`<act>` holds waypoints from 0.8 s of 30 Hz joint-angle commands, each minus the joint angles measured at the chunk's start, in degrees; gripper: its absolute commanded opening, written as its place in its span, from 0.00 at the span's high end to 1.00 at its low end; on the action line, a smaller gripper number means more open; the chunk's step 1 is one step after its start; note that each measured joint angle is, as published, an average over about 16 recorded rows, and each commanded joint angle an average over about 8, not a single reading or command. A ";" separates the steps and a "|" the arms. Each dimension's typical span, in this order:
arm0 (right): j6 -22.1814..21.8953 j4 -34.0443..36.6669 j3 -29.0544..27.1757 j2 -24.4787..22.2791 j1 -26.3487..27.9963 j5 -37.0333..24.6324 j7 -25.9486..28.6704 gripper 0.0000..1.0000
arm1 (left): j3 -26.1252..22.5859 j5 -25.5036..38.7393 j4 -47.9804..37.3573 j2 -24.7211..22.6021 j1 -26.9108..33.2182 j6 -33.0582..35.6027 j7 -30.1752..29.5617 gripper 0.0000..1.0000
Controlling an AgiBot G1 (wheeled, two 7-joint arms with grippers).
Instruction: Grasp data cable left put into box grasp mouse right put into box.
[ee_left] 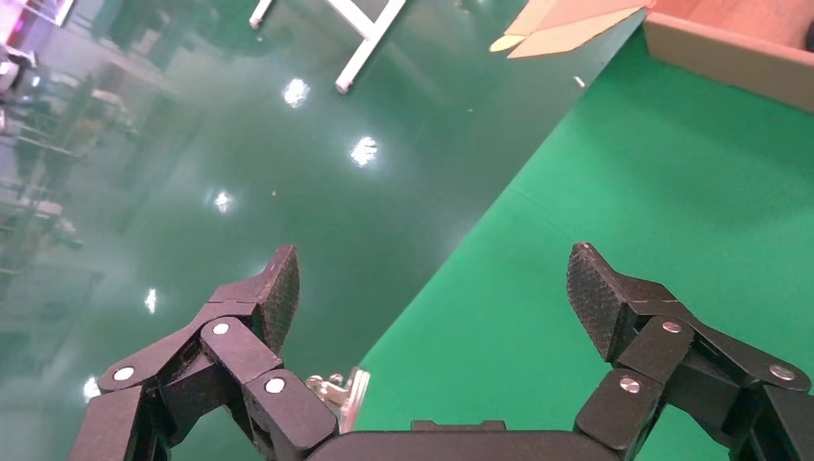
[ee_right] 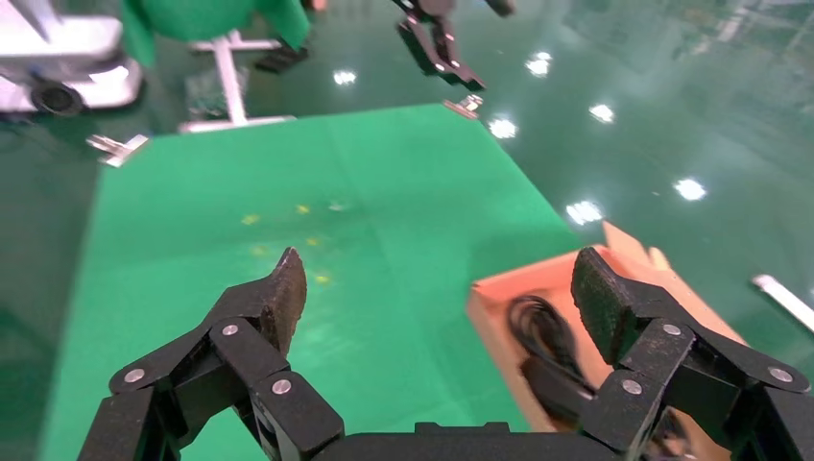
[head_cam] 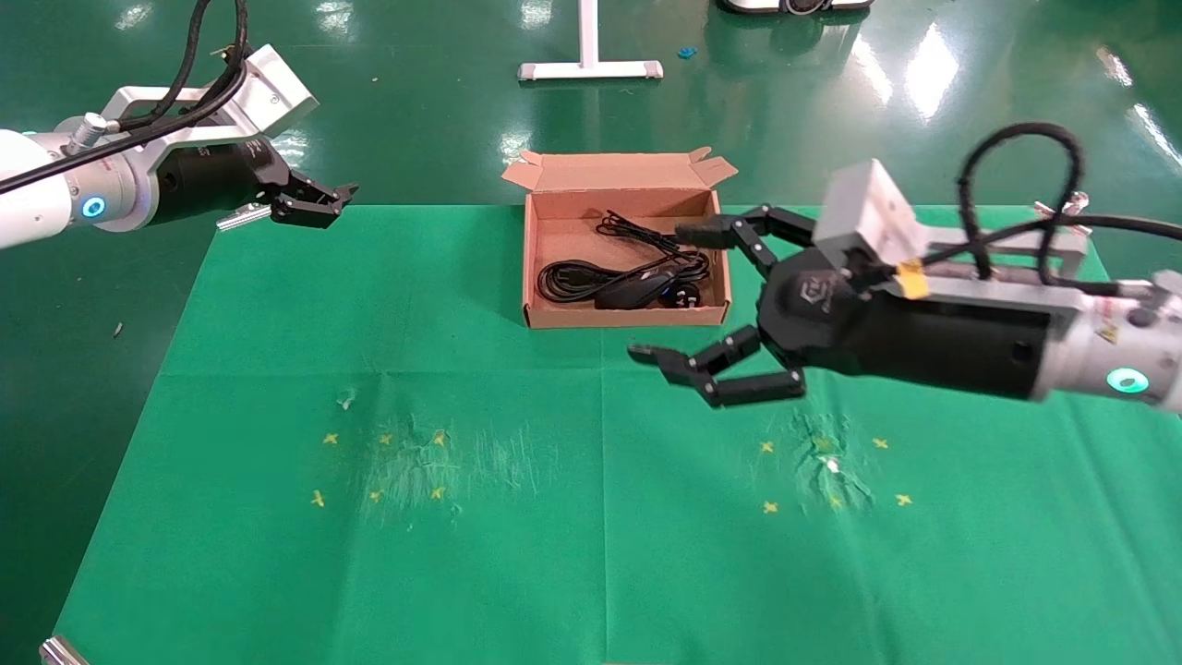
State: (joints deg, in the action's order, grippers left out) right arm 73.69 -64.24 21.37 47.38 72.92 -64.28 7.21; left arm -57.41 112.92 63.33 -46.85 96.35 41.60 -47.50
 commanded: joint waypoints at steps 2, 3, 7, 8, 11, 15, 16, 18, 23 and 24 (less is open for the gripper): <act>1.44 -1.12 -0.64 -1.49 -1.37 2.70 0.43 0.00 | 1.27 -2.17 0.32 0.37 -1.08 1.35 1.11 0.00; 1.93 -1.50 -0.86 -1.99 -1.83 3.61 0.57 0.00 | 2.01 -3.44 0.50 0.58 -1.70 2.14 1.77 0.00; 3.87 -3.01 -1.72 -3.98 -3.66 7.22 1.14 0.00 | 4.92 -8.44 1.22 1.41 -4.14 5.24 4.35 0.00; 4.34 -3.37 -1.93 -4.47 -4.10 8.10 1.28 0.00 | 5.63 -9.65 1.40 1.61 -4.73 5.99 4.98 0.00; 5.80 -4.51 -2.58 -5.97 -5.49 10.83 1.71 0.00 | 7.83 -13.43 1.94 2.24 -6.58 8.34 6.94 0.00; 7.74 -6.02 -3.45 -7.97 -7.32 14.45 2.28 0.00 | 10.75 -18.44 2.67 3.07 -9.04 11.45 9.53 0.00; 8.22 -6.40 -3.67 -8.47 -7.78 15.36 2.43 0.00 | 11.48 -19.70 2.85 3.28 -9.65 12.23 10.18 0.00; 9.20 -7.16 -4.10 -9.47 -8.71 17.18 2.71 0.00 | 12.95 -22.22 3.21 3.70 -10.89 13.79 11.49 0.00; 11.30 -8.78 -5.03 -11.63 -10.69 21.10 3.33 0.00 | 16.56 -28.42 4.10 4.73 -13.92 17.64 14.69 0.00; 11.57 -8.98 -5.15 -11.91 -10.94 21.60 3.40 0.00 | 17.30 -29.69 4.29 4.94 -14.54 18.43 15.35 0.00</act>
State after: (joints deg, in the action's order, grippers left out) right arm 84.78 -72.84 16.44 35.97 62.45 -43.58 10.47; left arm -40.13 83.25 67.61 -41.91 81.82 60.01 -32.17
